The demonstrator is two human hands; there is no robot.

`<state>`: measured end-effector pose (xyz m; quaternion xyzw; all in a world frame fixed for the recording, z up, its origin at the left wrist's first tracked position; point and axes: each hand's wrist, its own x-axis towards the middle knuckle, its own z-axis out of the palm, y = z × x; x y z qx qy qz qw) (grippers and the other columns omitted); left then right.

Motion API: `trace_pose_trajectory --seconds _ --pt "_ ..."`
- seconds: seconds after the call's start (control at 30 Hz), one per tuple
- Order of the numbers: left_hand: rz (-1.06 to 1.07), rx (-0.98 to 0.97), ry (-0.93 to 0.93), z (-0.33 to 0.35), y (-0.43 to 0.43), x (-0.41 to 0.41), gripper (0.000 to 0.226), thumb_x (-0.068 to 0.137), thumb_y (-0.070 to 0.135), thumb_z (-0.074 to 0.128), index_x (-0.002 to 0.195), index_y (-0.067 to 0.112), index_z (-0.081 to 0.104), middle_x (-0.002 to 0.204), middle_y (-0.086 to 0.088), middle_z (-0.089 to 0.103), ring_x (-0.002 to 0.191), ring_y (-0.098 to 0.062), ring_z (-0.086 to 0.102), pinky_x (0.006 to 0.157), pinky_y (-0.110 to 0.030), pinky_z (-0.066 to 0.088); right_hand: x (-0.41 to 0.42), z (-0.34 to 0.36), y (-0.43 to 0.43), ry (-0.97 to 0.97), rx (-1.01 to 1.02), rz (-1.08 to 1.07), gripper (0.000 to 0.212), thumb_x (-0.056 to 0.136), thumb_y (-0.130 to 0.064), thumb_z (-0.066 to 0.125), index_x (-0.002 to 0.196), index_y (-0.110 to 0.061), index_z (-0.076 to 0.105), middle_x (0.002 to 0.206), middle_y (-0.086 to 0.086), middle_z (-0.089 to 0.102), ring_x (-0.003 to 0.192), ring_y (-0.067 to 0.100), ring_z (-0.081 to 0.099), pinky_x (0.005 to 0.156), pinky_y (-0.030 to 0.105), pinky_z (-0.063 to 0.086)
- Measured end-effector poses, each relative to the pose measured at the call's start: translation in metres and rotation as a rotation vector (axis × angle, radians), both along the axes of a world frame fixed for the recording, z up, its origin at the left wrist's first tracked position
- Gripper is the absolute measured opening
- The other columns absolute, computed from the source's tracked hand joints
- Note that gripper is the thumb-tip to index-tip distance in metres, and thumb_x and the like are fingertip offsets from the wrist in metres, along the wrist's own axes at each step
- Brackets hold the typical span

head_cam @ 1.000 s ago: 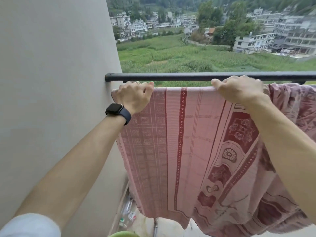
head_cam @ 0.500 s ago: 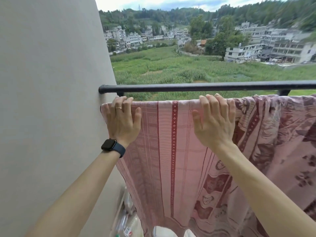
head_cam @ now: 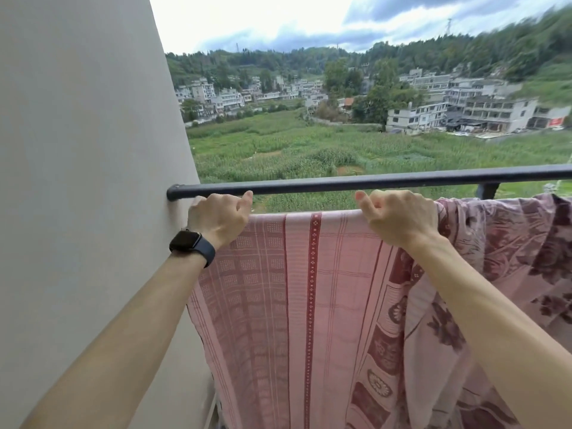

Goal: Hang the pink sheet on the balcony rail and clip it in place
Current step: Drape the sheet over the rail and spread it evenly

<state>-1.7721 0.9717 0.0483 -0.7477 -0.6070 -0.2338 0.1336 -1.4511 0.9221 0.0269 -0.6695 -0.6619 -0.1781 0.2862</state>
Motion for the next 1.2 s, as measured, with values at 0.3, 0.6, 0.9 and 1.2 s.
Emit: trace_pose_trajectory --seconds 0.3,0.6,0.9,1.2 --pt "-0.269 0.228 0.035 -0.039 -0.044 0.128 0.038 0.097 0.047 0.038 0.111 0.026 0.065 0.104 0.001 0.071 0.094 -0.022 0.064 0.091 -0.04 0.04 0.058 -0.047 -0.044 0.073 0.279 -0.213 0.041 0.1 -0.043 0.033 0.123 -0.019 0.056 0.132 0.004 0.057 0.131 0.026 0.043 0.115 0.052 0.016" --pt "-0.168 0.313 0.088 -0.043 -0.033 0.146 0.056 0.099 0.058 0.025 0.067 0.021 0.052 0.057 0.002 0.058 0.054 -0.021 0.056 0.064 -0.032 0.041 0.155 -0.007 -0.035 -0.129 0.137 -0.094 0.064 0.104 -0.05 0.021 0.062 -0.018 0.058 0.053 -0.005 0.056 0.052 0.019 0.057 0.076 0.033 0.036" --pt "0.2 0.179 0.002 -0.038 -0.056 0.176 0.051 0.093 0.039 0.027 0.073 0.014 0.067 0.078 -0.011 0.07 0.078 -0.031 0.059 0.082 -0.042 0.041 0.241 -0.012 -0.057 -0.06 0.23 -0.076 0.056 0.1 -0.051 0.031 0.069 -0.019 0.065 0.06 -0.004 0.063 0.068 0.022 0.058 0.084 0.042 0.04" --pt "-0.014 0.273 -0.039 -0.052 -0.108 0.32 0.039 0.097 0.043 0.039 0.114 0.018 0.064 0.107 -0.006 0.071 0.104 -0.027 0.062 0.108 -0.048 0.032 0.275 -0.069 -0.103 -0.163 0.331 0.0 0.045 0.097 -0.049 0.049 0.135 -0.025 0.055 0.143 0.008 0.05 0.138 0.032 0.041 0.116 0.055 0.014"
